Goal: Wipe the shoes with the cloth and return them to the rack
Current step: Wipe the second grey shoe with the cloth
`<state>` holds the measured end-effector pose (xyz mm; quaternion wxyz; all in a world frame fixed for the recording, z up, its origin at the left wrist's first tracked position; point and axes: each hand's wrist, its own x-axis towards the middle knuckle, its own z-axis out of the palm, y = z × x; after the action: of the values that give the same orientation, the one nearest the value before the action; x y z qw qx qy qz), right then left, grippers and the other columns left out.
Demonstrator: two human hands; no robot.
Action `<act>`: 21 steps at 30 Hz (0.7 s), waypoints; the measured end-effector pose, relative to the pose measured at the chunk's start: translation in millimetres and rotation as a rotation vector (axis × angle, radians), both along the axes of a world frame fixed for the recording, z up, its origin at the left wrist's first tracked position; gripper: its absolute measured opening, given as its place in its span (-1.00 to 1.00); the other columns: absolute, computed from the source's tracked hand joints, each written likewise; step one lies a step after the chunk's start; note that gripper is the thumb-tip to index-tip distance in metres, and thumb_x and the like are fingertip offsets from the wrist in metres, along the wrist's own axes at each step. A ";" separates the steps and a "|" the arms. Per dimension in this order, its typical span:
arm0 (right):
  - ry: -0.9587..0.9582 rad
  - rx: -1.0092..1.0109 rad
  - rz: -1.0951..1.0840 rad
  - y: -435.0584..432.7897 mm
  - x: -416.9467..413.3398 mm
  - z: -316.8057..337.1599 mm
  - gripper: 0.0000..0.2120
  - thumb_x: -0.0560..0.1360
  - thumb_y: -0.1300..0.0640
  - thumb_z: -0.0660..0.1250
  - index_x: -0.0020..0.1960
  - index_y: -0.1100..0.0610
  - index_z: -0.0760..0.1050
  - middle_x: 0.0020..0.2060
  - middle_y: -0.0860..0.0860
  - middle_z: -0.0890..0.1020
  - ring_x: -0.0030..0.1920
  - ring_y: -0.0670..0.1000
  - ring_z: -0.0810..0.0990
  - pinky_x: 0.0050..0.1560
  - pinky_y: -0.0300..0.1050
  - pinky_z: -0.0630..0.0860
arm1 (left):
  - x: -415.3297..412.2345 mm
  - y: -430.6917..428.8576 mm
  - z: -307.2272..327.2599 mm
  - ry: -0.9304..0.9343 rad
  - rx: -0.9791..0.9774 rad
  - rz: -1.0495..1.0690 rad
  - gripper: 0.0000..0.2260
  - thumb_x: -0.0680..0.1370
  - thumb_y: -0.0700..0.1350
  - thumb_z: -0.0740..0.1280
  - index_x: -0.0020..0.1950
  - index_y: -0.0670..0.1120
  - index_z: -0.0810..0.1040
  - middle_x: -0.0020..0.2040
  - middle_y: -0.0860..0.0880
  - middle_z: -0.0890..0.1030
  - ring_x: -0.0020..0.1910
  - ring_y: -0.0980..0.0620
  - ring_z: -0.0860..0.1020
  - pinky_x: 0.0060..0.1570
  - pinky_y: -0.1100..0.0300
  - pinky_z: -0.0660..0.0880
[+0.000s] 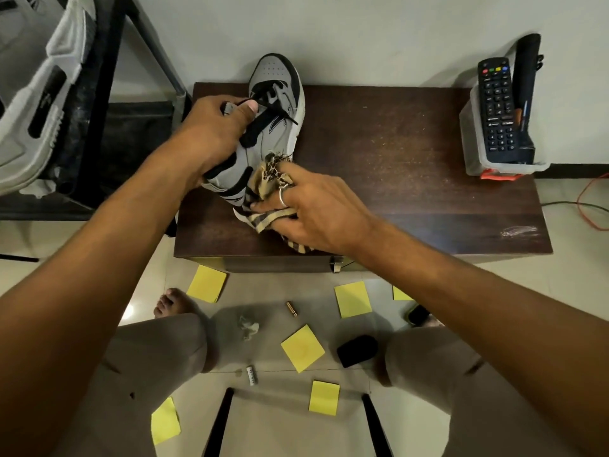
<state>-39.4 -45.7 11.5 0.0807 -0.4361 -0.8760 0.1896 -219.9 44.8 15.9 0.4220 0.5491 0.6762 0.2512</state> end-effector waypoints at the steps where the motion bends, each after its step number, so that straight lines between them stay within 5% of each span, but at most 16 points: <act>1: -0.026 -0.001 -0.031 0.3 0.6 0.8 -0.54 0.55 -0.24 0.16 0.22 -0.03 0.67 0.27 -0.03 0.52 0.01 0.05 0.62 -0.07 0.02 0.57 | 0.4 -1.0 0.1 -0.010 0.003 -0.001 -0.72 0.66 0.14 0.28 0.29 0.08 0.61 0.01 0.12 0.66 0.08 0.10 0.62 0.25 0.05 0.52; 6: -0.090 0.058 -0.066 -1.4 12.0 3.2 -0.70 0.58 -0.10 0.25 0.12 -0.01 0.68 0.13 -0.05 0.55 -0.04 0.07 0.59 -0.17 -0.04 0.44 | 6.5 -3.6 -0.3 0.006 0.013 -0.018 -0.66 0.63 0.19 0.29 0.33 0.09 0.61 0.10 0.07 0.69 0.10 0.08 0.64 0.26 -0.01 0.54; 10: -0.088 0.128 -0.002 -13.8 12.9 5.2 -0.57 0.58 -0.17 0.12 0.21 -0.03 0.65 0.16 -0.02 0.52 -0.13 0.05 0.59 -0.27 -0.11 0.26 | 11.4 -3.0 3.6 0.044 0.020 -0.015 -0.67 0.66 0.16 0.27 0.34 0.06 0.60 0.11 0.06 0.66 0.05 0.10 0.61 0.16 0.13 0.52; 13: -0.144 0.143 0.024 -26.0 -0.3 -2.4 -0.60 0.60 -0.13 0.22 0.41 -0.11 0.52 0.27 0.05 0.48 -0.10 0.04 0.63 -0.29 -0.13 0.28 | 18.5 -4.3 4.7 0.084 0.032 -0.041 -0.68 0.66 0.16 0.25 0.33 0.07 0.60 0.09 0.06 0.64 0.07 0.07 0.59 0.09 0.17 0.46; 16: -0.240 0.142 -0.022 -30.5 -5.8 -11.8 -0.64 0.62 -0.15 0.19 0.35 -0.13 0.55 0.33 0.03 0.41 0.00 0.05 0.65 -0.23 -0.10 0.31 | 23.1 -5.0 5.4 0.105 0.030 -0.049 -0.67 0.66 0.18 0.25 0.34 0.10 0.59 0.11 0.06 0.64 0.11 0.04 0.59 0.16 0.14 0.46; 21: -0.225 0.176 -0.059 -27.6 6.5 -12.2 -0.57 0.57 -0.20 0.07 0.25 -0.19 0.62 0.16 -0.02 0.52 -0.12 0.05 0.65 -0.30 -0.12 0.35 | 22.8 -7.3 8.3 0.113 0.035 -0.047 -0.68 0.66 0.17 0.25 0.34 0.09 0.59 0.06 0.09 0.61 0.07 0.06 0.56 0.08 0.19 0.40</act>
<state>-32.9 -73.3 -0.8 0.0256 -0.4715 -0.8795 0.0593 -197.1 37.5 24.3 0.3793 0.5854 0.6815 0.2215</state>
